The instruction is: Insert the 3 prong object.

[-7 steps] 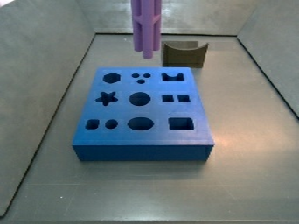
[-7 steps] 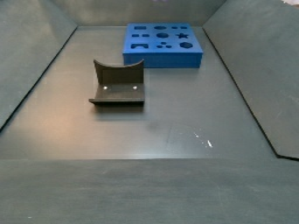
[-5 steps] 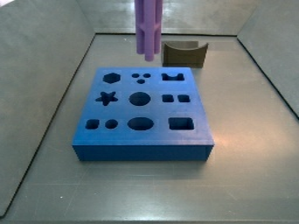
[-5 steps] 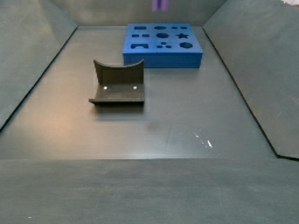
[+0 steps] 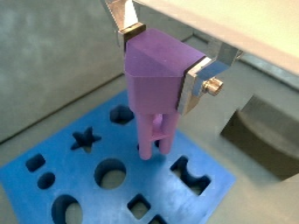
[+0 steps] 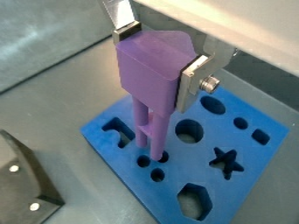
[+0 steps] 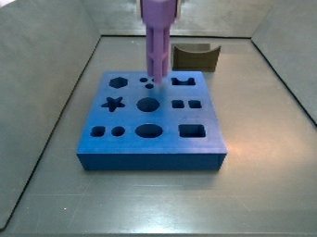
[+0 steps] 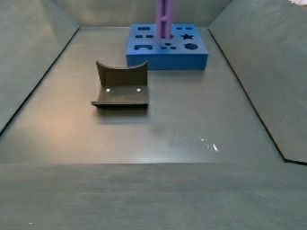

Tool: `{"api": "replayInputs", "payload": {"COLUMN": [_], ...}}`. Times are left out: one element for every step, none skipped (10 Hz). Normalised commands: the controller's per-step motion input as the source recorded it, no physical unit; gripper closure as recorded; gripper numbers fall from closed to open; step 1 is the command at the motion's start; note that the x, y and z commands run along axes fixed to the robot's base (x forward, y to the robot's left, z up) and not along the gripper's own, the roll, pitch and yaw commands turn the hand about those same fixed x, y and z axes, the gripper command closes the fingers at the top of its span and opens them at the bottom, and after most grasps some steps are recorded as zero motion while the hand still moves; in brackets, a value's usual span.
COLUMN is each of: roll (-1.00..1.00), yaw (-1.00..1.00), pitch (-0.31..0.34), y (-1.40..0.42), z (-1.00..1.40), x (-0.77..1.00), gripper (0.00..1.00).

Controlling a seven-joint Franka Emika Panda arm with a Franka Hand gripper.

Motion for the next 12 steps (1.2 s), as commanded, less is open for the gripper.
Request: {"api": "replayInputs", "payload": {"roll": [-0.01,-0.06,-0.11,-0.23,-0.25,-0.24,-0.21,-0.17,-0.08,-0.04,0.0,0.08], "yaw": [-0.07,0.0,0.0,-0.01,0.0,0.0,0.0,0.0,0.0,0.0,0.0,0.0], "pitch": [0.0,0.0,-0.019,-0.063,-0.06,-0.063,-0.053,-0.047,0.0,-0.006,-0.02,0.0], "y": [0.17,0.33,0.28,0.13,0.08,0.06,0.0,0.09,0.08,0.04,0.02,0.01], "z": [-0.37,-0.31,-0.19,-0.15,-0.15,-0.19,-0.24,-0.29,-0.41,-0.51,-0.51,-0.46], "x": [-0.06,-0.11,-0.19,-0.24,-0.19,-0.19,-0.11,-0.04,0.04,0.07,0.07,0.08], "gripper": [1.0,1.0,1.0,1.0,1.0,1.0,1.0,1.0,1.0,1.0,1.0,1.0]}}
